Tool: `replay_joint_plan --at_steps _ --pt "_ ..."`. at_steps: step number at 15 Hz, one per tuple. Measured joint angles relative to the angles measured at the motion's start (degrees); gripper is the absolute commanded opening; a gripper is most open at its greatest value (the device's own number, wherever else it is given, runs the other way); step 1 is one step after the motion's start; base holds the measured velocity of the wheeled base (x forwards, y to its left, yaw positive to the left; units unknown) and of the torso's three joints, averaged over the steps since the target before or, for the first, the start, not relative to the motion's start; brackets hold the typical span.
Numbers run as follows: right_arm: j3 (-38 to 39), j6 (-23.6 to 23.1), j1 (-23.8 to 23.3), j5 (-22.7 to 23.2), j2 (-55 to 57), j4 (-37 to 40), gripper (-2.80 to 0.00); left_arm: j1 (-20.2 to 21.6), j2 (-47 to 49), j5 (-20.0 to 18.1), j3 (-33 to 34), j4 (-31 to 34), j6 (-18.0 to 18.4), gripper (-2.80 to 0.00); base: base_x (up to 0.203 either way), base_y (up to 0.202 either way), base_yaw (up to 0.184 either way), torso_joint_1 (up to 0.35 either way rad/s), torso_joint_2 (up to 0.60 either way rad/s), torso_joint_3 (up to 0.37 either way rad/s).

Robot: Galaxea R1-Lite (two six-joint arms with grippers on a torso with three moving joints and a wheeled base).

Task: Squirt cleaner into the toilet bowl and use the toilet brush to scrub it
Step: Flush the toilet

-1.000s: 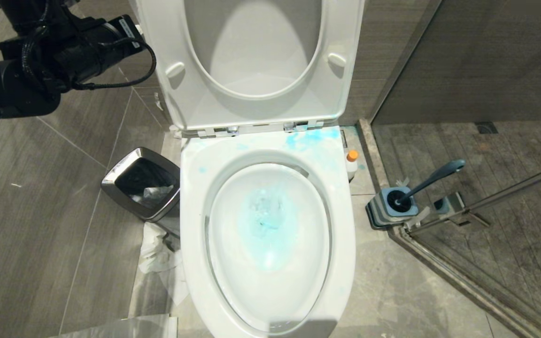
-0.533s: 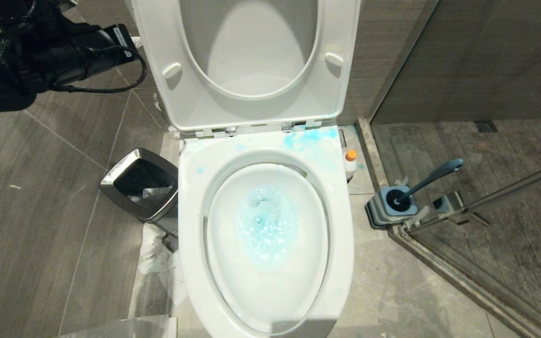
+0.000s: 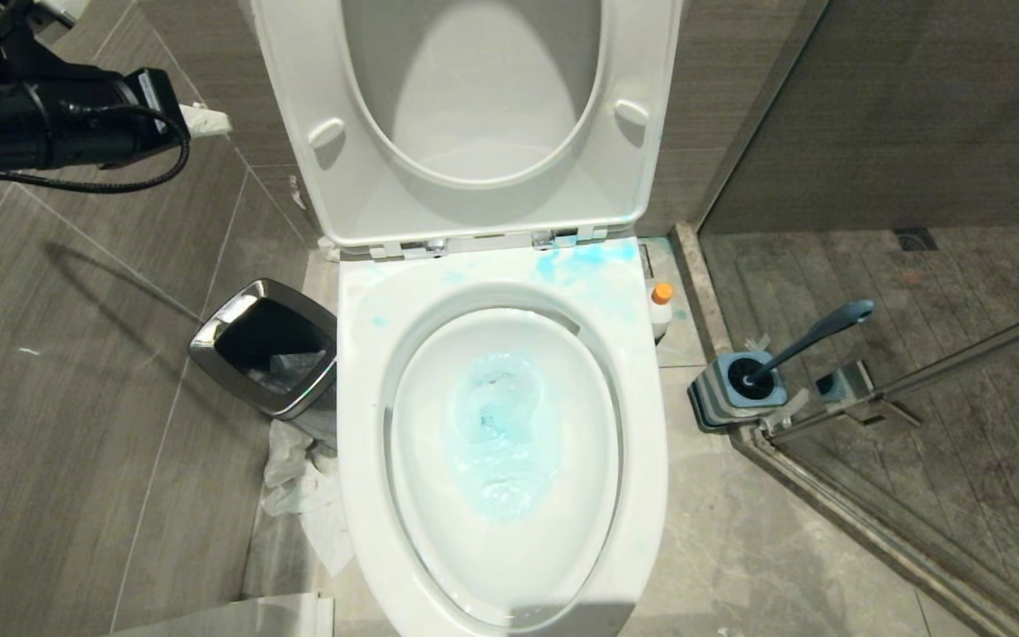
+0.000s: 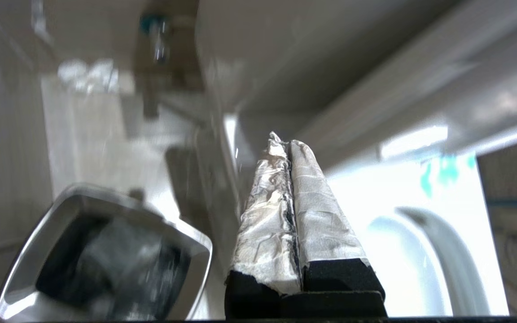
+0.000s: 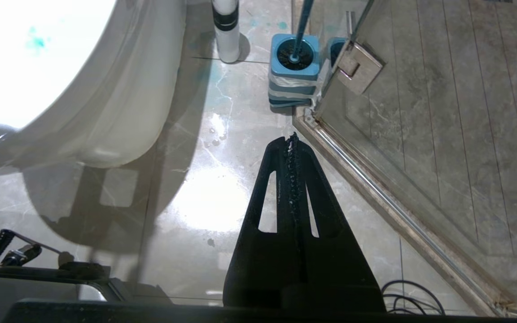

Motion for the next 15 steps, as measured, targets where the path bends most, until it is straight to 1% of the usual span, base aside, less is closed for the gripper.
replay_joint_plan --at_steps 2,4,7,9,10,12,15 --pt "0.0 0.02 0.0 0.02 0.0 0.0 -2.8 0.34 -1.57 -0.12 0.07 4.43 2.51 -2.8 0.0 0.0 0.0 0.0 0.0 0.0" --pt "0.0 0.02 0.0 0.02 0.0 0.0 -2.8 0.92 -2.49 -0.01 0.03 6.38 3.0 -2.8 0.0 0.0 0.0 0.0 0.0 0.0" --pt "0.0 0.0 0.0 0.0 0.02 0.0 -2.8 1.55 -3.06 0.86 -0.09 6.62 3.31 -2.8 0.0 0.0 0.0 0.0 0.0 0.0" --pt "0.0 0.02 0.0 0.04 0.02 0.0 -2.8 1.74 -3.46 2.94 0.03 7.24 3.62 -2.8 0.0 0.0 0.0 0.0 0.0 0.0" --pt "0.0 0.02 0.0 0.02 0.02 0.0 -2.8 1.74 -3.61 3.86 0.13 8.17 4.43 -2.8 0.0 0.0 0.0 0.0 0.0 0.0" --pt "0.0 0.0 0.0 0.02 0.02 0.0 -2.8 1.86 -3.82 4.12 0.05 9.62 5.76 -2.8 0.0 0.0 0.0 0.0 0.0 0.0" --pt "0.0 0.0 0.0 0.0 0.02 0.0 -2.8 2.42 -3.99 4.3 -0.15 9.5 5.81 -2.8 0.0 0.0 0.0 0.001 0.0 -0.126"
